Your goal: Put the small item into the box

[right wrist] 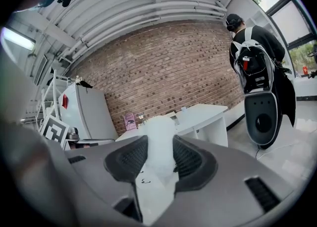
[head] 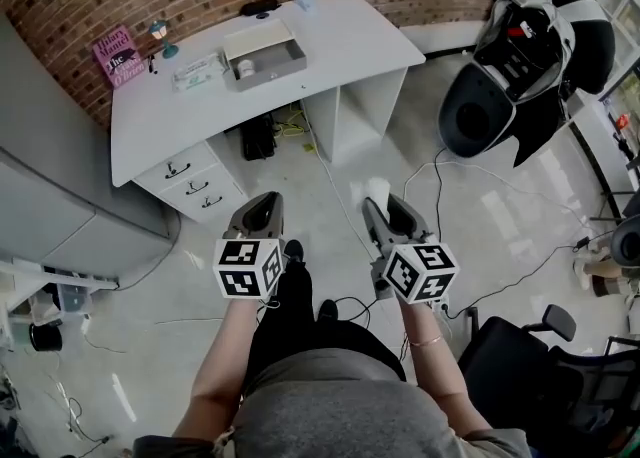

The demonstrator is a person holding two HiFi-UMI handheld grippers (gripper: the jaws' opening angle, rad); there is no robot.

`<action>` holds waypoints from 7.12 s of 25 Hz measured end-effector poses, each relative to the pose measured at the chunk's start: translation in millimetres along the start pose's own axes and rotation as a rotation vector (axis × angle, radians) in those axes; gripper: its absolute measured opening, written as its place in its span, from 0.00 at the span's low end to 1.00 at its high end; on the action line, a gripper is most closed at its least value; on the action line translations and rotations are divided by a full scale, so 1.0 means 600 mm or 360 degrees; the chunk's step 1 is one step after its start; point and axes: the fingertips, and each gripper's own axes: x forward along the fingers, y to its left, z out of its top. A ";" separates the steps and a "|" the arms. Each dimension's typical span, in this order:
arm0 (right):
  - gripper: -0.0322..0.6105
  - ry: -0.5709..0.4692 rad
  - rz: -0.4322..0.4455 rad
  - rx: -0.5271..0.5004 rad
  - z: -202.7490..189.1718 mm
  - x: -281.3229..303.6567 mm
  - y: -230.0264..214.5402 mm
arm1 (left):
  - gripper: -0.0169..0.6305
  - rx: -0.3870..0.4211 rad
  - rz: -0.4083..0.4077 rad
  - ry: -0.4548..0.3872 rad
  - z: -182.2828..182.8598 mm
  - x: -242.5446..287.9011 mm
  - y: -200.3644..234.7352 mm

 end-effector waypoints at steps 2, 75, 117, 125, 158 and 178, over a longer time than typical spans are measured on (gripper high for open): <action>0.30 -0.0004 0.0008 0.0002 0.005 0.014 0.000 | 0.08 -0.0004 -0.0003 0.0001 0.004 0.013 0.009; 0.30 0.0199 0.0197 -0.0100 0.215 0.720 -0.109 | 0.08 -0.0263 0.0299 0.0047 0.181 0.469 0.452; 0.30 0.0681 0.0833 -0.0820 0.146 0.945 -0.049 | 0.08 -0.0566 0.0944 0.0000 0.113 0.381 0.523; 0.30 0.0793 0.0903 -0.1214 0.113 0.962 -0.042 | 0.08 -0.0611 0.1022 -0.0006 0.098 0.352 0.530; 0.30 0.1105 0.1176 -0.2086 0.004 1.017 -0.047 | 0.08 -0.0689 0.1107 0.0007 0.070 0.338 0.533; 0.31 0.1221 0.1216 -0.2151 -0.033 1.024 -0.056 | 0.08 -0.0714 0.1131 0.0027 0.059 0.336 0.544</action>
